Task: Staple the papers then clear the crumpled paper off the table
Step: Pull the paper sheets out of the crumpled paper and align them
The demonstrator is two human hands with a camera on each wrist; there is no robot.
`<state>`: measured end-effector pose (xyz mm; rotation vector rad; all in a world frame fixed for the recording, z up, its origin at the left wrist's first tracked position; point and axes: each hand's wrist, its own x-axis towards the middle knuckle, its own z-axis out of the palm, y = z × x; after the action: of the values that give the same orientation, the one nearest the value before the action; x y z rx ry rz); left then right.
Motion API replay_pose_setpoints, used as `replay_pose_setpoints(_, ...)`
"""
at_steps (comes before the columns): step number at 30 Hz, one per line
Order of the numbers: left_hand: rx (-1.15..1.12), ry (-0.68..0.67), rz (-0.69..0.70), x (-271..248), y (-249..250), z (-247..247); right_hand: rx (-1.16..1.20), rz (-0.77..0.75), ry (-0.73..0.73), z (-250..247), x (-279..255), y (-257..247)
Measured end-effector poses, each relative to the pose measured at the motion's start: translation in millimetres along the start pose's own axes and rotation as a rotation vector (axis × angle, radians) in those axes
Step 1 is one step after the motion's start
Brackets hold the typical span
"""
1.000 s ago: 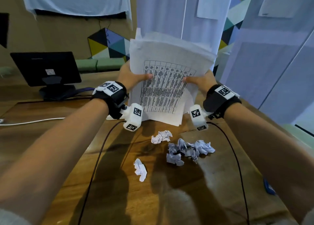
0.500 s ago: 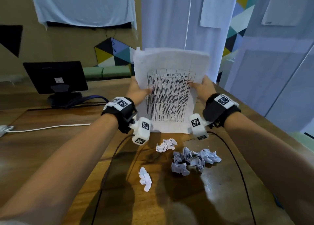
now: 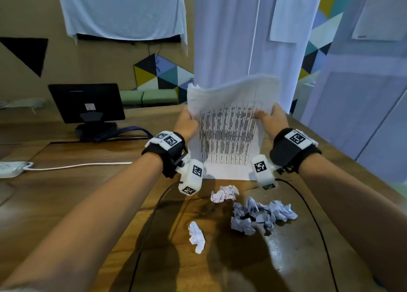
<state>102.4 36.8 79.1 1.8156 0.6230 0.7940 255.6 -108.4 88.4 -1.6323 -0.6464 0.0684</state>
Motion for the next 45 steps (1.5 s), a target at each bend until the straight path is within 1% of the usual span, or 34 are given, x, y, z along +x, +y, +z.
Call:
replay_pose_setpoints(1, 0.013, 0.013, 0.017, 0.7, 3.8, -1.3, -0.007, -0.023, 0.019, 0.7, -0.8, -4.4)
replay_pose_setpoints(4, -0.014, 0.08, 0.128, 1.1, 22.6, -5.4, 0.012, -0.09, 0.067, 1.8, 2.1, -21.5)
replay_pose_setpoints(7, -0.065, 0.159, 0.171, 0.4, 33.7, -6.3, 0.086, -0.137, 0.091, 0.3, 2.6, -33.2)
replay_pose_setpoints(9, -0.117, 0.181, 0.193, -5.1, 30.5, -5.2, 0.121, -0.14, 0.086, -0.8, -4.0, -31.2)
replay_pose_setpoints(11, -0.135, 0.147, 0.191, -14.6, 22.1, -3.4, 0.127, -0.099, 0.059, -1.2, -11.2, -19.4)
replay_pose_setpoints(14, -0.102, 0.069, 0.15, -21.2, 11.1, 1.4, 0.102, -0.041, 0.029, -2.3, -14.7, 0.0)
replay_pose_setpoints(17, -0.06, 0.085, 0.157, -13.0, 22.3, 0.6, 0.121, -0.056, 0.034, -4.0, -11.5, -8.2)
replay_pose_setpoints(19, -0.091, 0.115, 0.198, -7.0, 30.6, -1.4, 0.113, -0.108, 0.047, -5.2, -8.7, -18.4)
replay_pose_setpoints(21, -0.123, 0.133, 0.217, -6.7, 30.5, -3.4, 0.13, -0.128, 0.046, -4.8, -9.7, -21.8)
replay_pose_setpoints(23, -0.118, 0.131, 0.172, -11.5, 21.0, -2.6, 0.147, -0.093, 0.019, -3.0, -12.8, -13.3)
replay_pose_setpoints(26, -0.072, 0.124, 0.083, -20.8, 7.7, 0.3, 0.109, -0.003, -0.05, -0.3, -20.5, 4.7)
replay_pose_setpoints(29, -0.053, 0.126, 0.1, -17.8, 12.3, -2.0, 0.087, -0.012, -0.048, -2.0, -18.4, 1.0)
replay_pose_setpoints(33, -0.137, 0.142, 0.141, -9.5, 24.5, -8.3, 0.16, -0.048, -0.029, -4.4, -10.8, -15.4)
replay_pose_setpoints(35, -0.127, 0.142, 0.115, -11.2, 16.5, -7.8, 0.145, -0.039, -0.042, -4.1, -15.2, -10.8)
replay_pose_setpoints(38, -0.051, 0.095, 0.029, -19.1, -9.2, -1.5, 0.034, 0.051, -0.084, -1.0, -28.7, 9.1)
replay_pose_setpoints(40, -0.037, 0.094, -0.026, -22.3, -18.1, 1.0, 0.038, 0.104, -0.1, 0.8, -33.0, 15.5)
replay_pose_setpoints(41, -0.039, 0.1, -0.023, -21.3, -18.0, 0.6, 0.082, 0.115, -0.098, 0.8, -32.6, 13.9)
replay_pose_setpoints(43, -0.07, 0.107, 0.029, -19.3, -11.1, -2.5, 0.167, 0.12, -0.094, -1.4, -30.2, 5.9)
replay_pose_setpoints(45, -0.092, 0.115, 0.06, -21.0, -6.1, -5.6, 0.195, 0.105, -0.121, -5.1, -30.9, -0.6)
